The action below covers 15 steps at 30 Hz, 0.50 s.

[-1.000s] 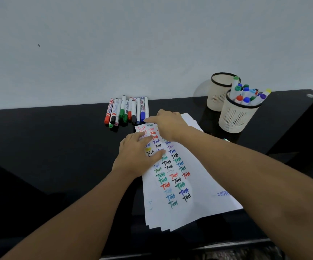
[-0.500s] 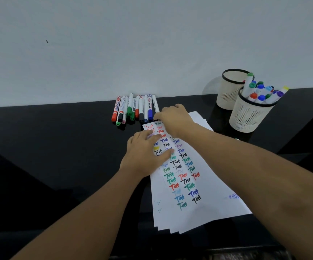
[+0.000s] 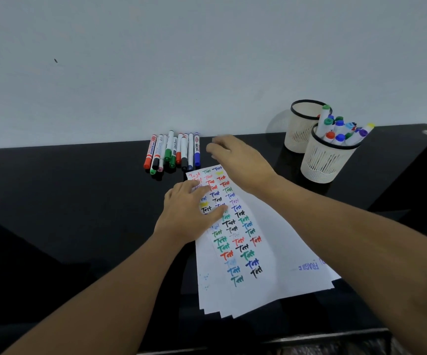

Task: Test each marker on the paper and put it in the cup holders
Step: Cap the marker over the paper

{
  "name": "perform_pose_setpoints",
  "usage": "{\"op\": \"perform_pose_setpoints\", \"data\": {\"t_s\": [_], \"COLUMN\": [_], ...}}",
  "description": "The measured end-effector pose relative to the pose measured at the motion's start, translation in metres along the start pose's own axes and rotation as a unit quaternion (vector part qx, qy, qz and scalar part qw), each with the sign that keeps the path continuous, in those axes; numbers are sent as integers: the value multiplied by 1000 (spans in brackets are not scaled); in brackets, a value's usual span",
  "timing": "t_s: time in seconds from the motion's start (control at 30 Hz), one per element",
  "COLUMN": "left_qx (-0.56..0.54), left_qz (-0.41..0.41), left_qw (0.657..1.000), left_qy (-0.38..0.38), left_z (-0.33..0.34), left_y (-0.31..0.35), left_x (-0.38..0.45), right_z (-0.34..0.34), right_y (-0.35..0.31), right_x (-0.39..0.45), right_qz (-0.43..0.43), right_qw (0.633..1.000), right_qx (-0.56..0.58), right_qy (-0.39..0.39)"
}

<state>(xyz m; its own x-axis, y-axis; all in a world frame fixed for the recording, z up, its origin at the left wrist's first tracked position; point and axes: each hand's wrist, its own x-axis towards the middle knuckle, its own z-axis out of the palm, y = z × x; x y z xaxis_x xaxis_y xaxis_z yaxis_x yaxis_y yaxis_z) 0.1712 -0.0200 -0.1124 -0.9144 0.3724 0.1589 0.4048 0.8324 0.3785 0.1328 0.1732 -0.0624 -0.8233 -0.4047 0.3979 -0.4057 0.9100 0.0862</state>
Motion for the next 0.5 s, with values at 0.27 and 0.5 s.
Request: {"op": "perform_pose_setpoints", "data": {"t_s": [0.27,0.5], "left_qx": [0,-3], "left_qz": [-4,11], "left_qw": [1000,1000], "left_qy": [4,29], "left_z": [1,2], "left_y": [1,-2], "left_x": [1,-1], "right_z": [-11,-12], "right_y": [-10,-5], "right_x": [-13,-40], "right_qz": [42,75], "right_qw": [996,980], "right_qx": [52,47], "right_qy": [-65,-179]}}
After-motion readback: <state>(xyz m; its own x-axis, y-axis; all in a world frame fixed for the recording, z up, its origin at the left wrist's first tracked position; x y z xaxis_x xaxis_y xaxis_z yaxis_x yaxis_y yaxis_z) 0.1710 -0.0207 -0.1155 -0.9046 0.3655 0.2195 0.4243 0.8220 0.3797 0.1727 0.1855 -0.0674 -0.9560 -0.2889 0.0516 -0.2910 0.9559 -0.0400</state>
